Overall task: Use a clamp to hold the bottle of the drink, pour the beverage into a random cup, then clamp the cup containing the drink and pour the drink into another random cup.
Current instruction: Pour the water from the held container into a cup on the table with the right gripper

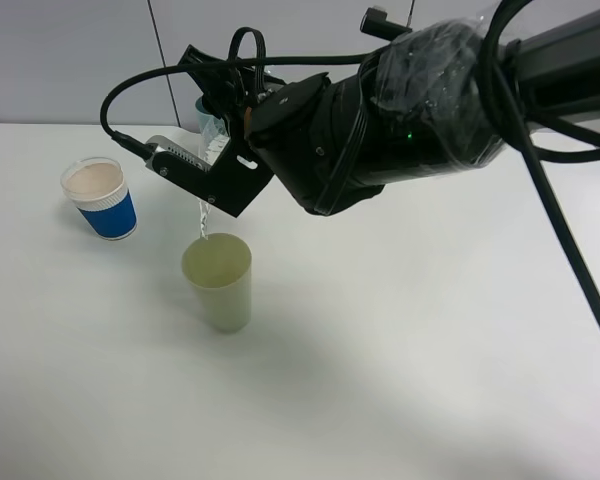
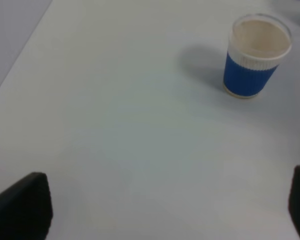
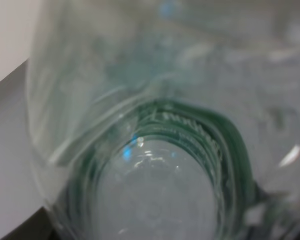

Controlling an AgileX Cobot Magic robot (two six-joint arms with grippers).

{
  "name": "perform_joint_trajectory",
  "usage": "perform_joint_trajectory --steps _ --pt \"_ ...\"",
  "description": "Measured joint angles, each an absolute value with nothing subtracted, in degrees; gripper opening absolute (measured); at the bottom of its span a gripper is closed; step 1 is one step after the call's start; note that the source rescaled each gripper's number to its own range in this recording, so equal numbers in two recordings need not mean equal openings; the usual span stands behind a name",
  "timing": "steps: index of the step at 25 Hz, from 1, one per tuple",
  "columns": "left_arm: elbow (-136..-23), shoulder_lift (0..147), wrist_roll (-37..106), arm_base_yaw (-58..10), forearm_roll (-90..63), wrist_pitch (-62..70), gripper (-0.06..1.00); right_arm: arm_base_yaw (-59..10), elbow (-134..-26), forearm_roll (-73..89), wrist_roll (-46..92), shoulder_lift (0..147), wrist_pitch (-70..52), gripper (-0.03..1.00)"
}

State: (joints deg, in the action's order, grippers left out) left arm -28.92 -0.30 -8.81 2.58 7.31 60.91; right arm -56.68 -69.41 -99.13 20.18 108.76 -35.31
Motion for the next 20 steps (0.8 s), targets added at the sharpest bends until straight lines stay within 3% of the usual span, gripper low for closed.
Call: perform_joint_trajectory --steps 20 --pt "-28.92 -0.30 -8.81 2.58 7.31 60.91 0.87 -56.68 -69.41 -99.07 30.52 108.76 -35.32 0.00"
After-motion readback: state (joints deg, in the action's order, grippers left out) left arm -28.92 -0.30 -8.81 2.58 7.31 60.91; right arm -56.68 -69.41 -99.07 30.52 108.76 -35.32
